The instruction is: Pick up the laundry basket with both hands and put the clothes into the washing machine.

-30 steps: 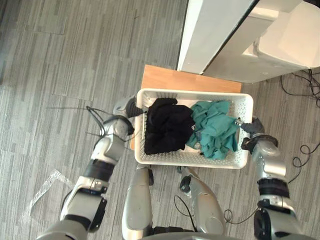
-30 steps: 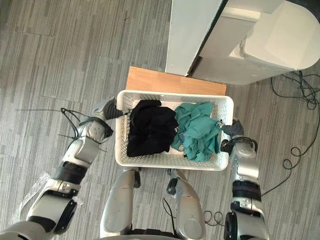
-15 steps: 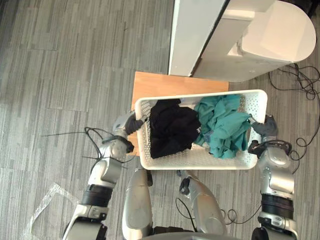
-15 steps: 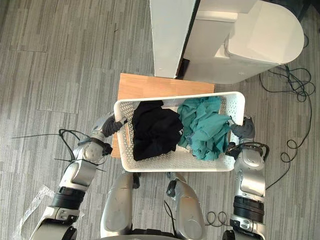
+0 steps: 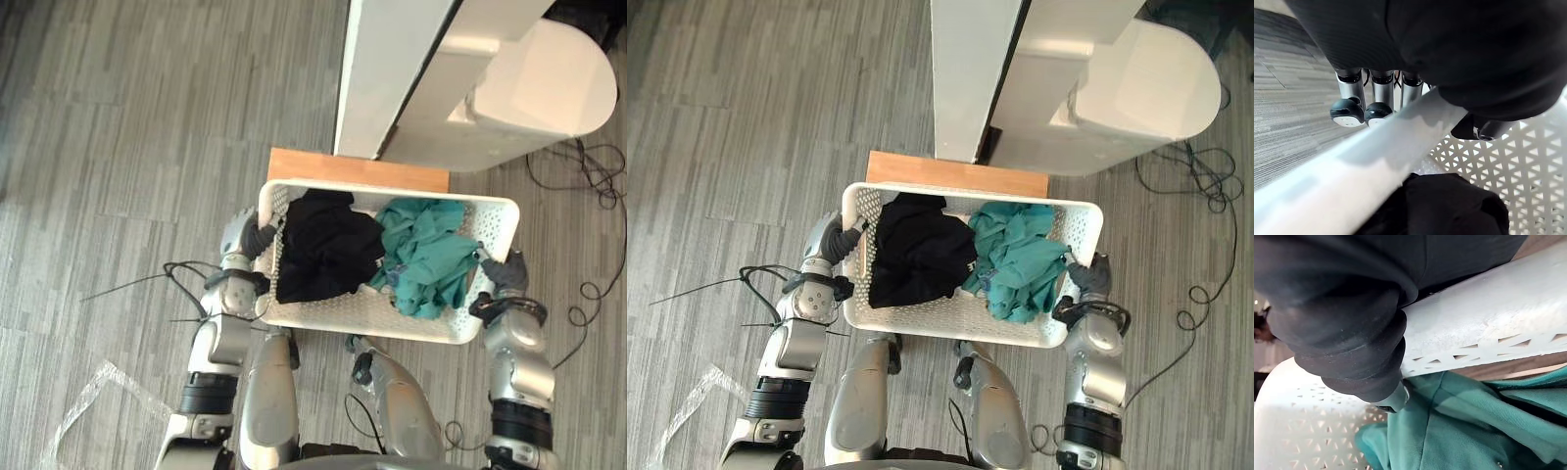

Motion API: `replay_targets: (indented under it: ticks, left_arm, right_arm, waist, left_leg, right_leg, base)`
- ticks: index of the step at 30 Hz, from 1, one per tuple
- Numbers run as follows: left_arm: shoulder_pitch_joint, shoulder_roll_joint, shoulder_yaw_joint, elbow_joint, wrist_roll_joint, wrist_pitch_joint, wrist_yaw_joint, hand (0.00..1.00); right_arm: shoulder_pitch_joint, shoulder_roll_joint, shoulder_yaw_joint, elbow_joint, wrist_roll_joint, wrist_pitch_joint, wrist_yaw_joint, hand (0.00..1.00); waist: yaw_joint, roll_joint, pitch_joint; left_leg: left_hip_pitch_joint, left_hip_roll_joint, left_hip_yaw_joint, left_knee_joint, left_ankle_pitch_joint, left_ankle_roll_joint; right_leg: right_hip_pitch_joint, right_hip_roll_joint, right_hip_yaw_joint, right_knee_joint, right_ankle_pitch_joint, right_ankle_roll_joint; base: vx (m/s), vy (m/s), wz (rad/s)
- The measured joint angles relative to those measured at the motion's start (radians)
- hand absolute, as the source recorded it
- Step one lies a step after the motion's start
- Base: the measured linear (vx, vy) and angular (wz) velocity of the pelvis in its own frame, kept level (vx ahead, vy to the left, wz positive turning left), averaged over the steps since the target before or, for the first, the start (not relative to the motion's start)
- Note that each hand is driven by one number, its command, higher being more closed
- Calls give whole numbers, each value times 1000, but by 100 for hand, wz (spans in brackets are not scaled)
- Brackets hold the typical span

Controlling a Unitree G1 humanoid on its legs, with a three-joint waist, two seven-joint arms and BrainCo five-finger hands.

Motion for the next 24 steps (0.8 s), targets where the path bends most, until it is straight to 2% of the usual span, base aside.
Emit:
replay_targets:
  ticks: [2, 4, 6, 9, 13, 14, 15, 16, 17, 20, 21, 22, 23, 24]
  left_arm:
    - [39, -24, 16, -51, -72, 1, 58, 100]
    - [74, -36, 22, -72, -118, 0, 88, 100]
    - [150, -56, 18, -111, -216, -8, 114, 100]
    - [196, -56, -17, -126, -280, -18, 125, 100]
    - [225, -45, -50, -150, -320, -24, 128, 100]
    - [235, -40, -54, -154, -321, -27, 126, 100]
    - [253, -39, -53, -174, -320, -32, 127, 100]
    - [266, -37, -53, -180, -320, -40, 127, 100]
    - [306, -32, -54, -186, -320, -60, 114, 100]
    - [357, -32, -55, -193, -319, -72, 104, 100]
    - [357, -33, -54, -193, -319, -76, 104, 100]
    - [359, -28, -52, -193, -318, -78, 104, 100]
    - [360, -27, -51, -193, -318, -78, 104, 100]
    - [359, -28, -53, -193, -313, -77, 98, 100]
  right_arm:
    - [36, 20, 44, -26, 22, -16, -16, 100]
    - [59, 22, 70, -48, 22, -16, -23, 100]
    - [84, 19, 102, -56, 22, -16, -24, 100]
    - [120, 11, 101, -63, 29, -19, -28, 100]
    - [178, 2, 103, -95, 61, -48, -46, 100]
    - [194, 4, 105, -101, 64, -49, -44, 100]
    - [204, 4, 127, -106, 72, -50, -43, 100]
    - [212, 3, 131, -108, 80, -51, -41, 100]
    - [240, -9, 132, -111, 97, -54, -18, 100]
    - [263, -24, 137, -110, 98, -56, 1, 100]
    - [261, -24, 141, -109, 103, -56, 3, 100]
    - [262, -24, 144, -107, 108, -55, 5, 100]
    - [262, -24, 144, -107, 109, -55, 8, 100]
    - [264, -26, 141, -107, 117, -54, 11, 100]
  waist:
    - [-3, 6, -8]
    - [-3, 11, -21]
    - [-6, 18, -43]
    - [-23, 27, -84]
    - [-49, 17, -130]
    - [-55, 15, -157]
    - [-59, 17, -159]
    - [-57, 19, -161]
    - [-70, 28, -181]
    - [-84, 59, -226]
    - [-97, 62, -228]
    - [-101, 62, -229]
    - [-101, 61, -229]
    - [-103, 57, -227]
  left_leg:
    - [56, -8, 2, -15, -4, -2]
    - [87, -17, 1, -22, -5, -4]
    - [156, -27, -9, -30, -7, -4]
    - [186, -41, -54, -48, -5, -4]
    - [221, -75, -107, -99, 43, -17]
    - [232, -78, -114, -88, 31, -8]
    - [228, -44, -102, 102, -68, -5]
    - [240, -28, -104, 178, -98, -20]
    - [285, -6, -141, 291, -137, -82]
    - [362, -5, -231, 302, -183, -158]
    - [378, -23, -253, 246, -235, -158]
    - [376, -35, -238, 203, -282, -91]
    - [375, -39, -216, 182, -306, -58]
    - [369, -60, -179, 146, -349, -20]
  right_leg:
    - [29, -17, -1, 49, -41, 8]
    - [47, -26, -1, 78, -64, 9]
    - [108, -37, -9, 103, -94, 12]
    - [149, -50, -49, 118, -119, 15]
    - [163, -106, -91, 198, -178, 5]
    - [167, -119, -116, 185, -167, -10]
    - [186, -113, -118, 187, -164, -15]
    - [198, -109, -116, 186, -162, -17]
    - [206, -97, -101, 184, -152, -20]
    - [154, -59, -50, 166, -103, -14]
    - [112, -53, -32, 155, -62, -14]
    - [69, -43, 0, 132, -4, -14]
    - [49, -42, 17, 118, 22, -10]
    - [6, -46, 58, 94, 80, 2]
  base:
    - [58, 3, 12]
    - [65, 5, 10]
    - [71, -7, 19]
    - [34, -20, 45]
    - [-14, -51, 50]
    - [-10, -44, 21]
    - [4, -41, 6]
    - [-66, 0, -26]
    - [-85, 44, -26]
    - [-133, 141, -55]
    - [-311, 289, -75]
    - [-277, 249, -81]
    - [-446, 353, -93]
    - [-358, 262, -95]
